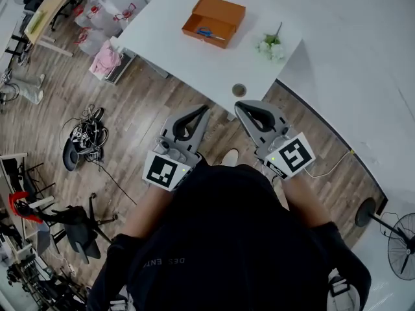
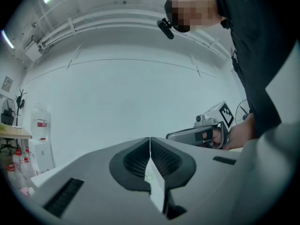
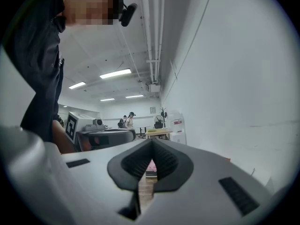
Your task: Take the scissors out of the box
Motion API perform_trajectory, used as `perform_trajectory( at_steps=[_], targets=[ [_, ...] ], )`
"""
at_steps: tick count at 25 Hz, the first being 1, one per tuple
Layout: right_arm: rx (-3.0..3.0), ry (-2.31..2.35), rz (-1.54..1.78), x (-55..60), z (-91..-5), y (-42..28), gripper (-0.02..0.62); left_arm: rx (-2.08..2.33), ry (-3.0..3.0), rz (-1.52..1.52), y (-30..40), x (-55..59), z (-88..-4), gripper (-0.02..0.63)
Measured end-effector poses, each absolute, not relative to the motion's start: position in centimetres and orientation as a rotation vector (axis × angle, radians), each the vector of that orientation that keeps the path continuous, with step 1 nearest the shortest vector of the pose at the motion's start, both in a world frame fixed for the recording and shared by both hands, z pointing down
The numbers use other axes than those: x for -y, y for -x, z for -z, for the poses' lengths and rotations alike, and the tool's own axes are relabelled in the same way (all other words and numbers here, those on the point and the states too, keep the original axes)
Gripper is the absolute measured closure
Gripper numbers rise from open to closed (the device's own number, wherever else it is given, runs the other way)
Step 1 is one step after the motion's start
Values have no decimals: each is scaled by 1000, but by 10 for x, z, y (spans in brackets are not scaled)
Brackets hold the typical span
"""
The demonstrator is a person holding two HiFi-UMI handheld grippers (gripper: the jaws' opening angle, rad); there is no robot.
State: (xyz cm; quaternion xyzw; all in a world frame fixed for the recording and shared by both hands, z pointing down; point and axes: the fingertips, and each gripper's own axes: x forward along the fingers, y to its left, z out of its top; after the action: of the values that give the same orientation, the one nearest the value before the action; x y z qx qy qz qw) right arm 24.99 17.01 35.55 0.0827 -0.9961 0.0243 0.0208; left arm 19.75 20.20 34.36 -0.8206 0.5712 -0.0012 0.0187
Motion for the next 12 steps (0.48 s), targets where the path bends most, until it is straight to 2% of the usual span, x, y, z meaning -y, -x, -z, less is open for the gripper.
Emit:
perform_trajectory(
  at_steps=[12],
  targets=[
    [3053, -349, -40, -139, -350, -173, 591, -1675, 2619, -2, -123, -164, -345, 586]
  ],
)
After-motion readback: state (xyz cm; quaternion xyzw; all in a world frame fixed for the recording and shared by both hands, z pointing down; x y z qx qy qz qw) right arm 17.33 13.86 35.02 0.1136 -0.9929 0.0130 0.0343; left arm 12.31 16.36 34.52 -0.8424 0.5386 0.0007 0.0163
